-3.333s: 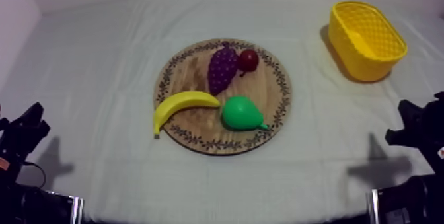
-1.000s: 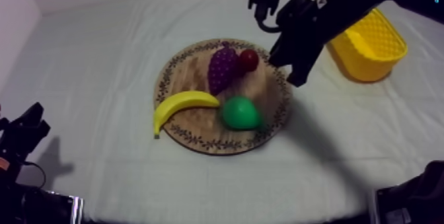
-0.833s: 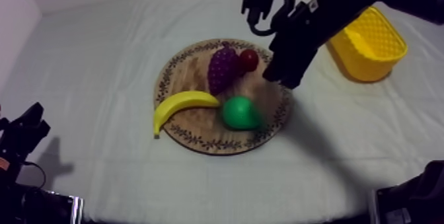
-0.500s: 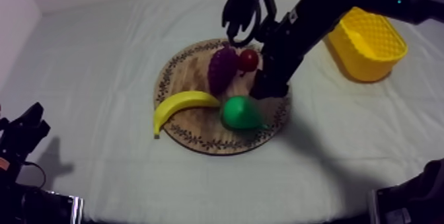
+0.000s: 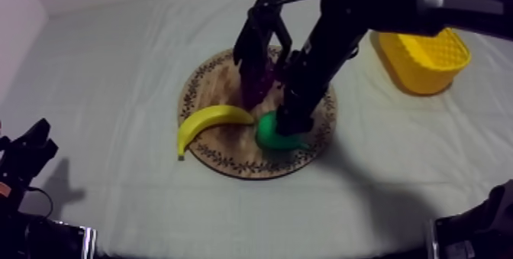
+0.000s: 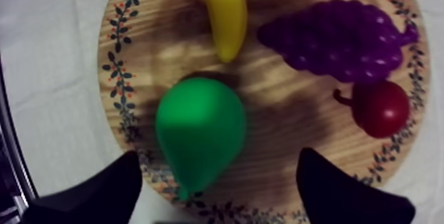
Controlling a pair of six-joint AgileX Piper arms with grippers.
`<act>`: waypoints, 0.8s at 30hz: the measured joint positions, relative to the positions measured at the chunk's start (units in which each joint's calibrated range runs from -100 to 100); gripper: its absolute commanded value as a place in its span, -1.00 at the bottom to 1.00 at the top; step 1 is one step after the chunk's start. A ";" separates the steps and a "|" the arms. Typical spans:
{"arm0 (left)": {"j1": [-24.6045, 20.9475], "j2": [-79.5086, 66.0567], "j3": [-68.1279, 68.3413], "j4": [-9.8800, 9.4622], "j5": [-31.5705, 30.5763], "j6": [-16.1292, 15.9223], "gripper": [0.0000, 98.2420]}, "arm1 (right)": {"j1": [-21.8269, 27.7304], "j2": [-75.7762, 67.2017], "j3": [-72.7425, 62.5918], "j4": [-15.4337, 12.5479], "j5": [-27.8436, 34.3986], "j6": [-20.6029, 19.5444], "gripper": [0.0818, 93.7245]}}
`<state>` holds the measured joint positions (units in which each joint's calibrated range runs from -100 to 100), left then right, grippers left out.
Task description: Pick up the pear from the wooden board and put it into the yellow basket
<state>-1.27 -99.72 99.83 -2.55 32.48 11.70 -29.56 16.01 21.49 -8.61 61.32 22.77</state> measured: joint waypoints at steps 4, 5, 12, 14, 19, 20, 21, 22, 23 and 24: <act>0.00 0.00 0.00 0.00 0.00 0.00 -1.00 | -0.52 3.64 -1.36 -0.11 -1.09 -0.03 0.80; 0.00 0.00 0.00 0.00 0.00 0.00 -1.00 | -0.60 4.63 -1.80 -0.26 -1.19 -0.07 0.80; 0.00 0.00 0.00 0.00 0.00 0.00 -1.00 | -0.85 10.76 -5.21 -0.50 -0.77 -0.22 0.59; 0.00 0.00 0.00 0.00 0.00 0.00 -1.00 | -0.81 12.12 -6.19 -0.69 -1.07 -0.09 0.47; 0.00 0.00 0.00 0.00 0.00 0.00 -1.00 | -0.73 13.80 -6.81 -0.74 -0.44 0.33 0.16; 0.00 0.00 0.00 0.00 0.00 0.00 -1.00 | -0.64 13.87 -6.75 -0.74 -0.11 0.41 0.10; 0.00 0.00 0.00 0.00 0.00 0.00 -1.00 | -0.52 13.87 -6.75 -0.80 0.12 0.59 0.04; 0.00 0.00 0.00 0.00 0.00 0.00 -1.00 | -0.42 13.87 -6.66 -0.72 0.02 0.59 0.00; 0.00 0.00 0.00 0.00 0.00 0.00 -1.00 | -0.19 13.77 -6.52 -0.73 0.02 0.62 -0.04; 0.00 0.00 0.00 0.00 0.00 0.00 -1.00 | -0.06 13.53 -6.52 -0.73 0.14 0.66 -0.06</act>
<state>-1.27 -99.72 99.83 -2.55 32.48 11.70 -29.62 29.55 14.97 -9.34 61.45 23.43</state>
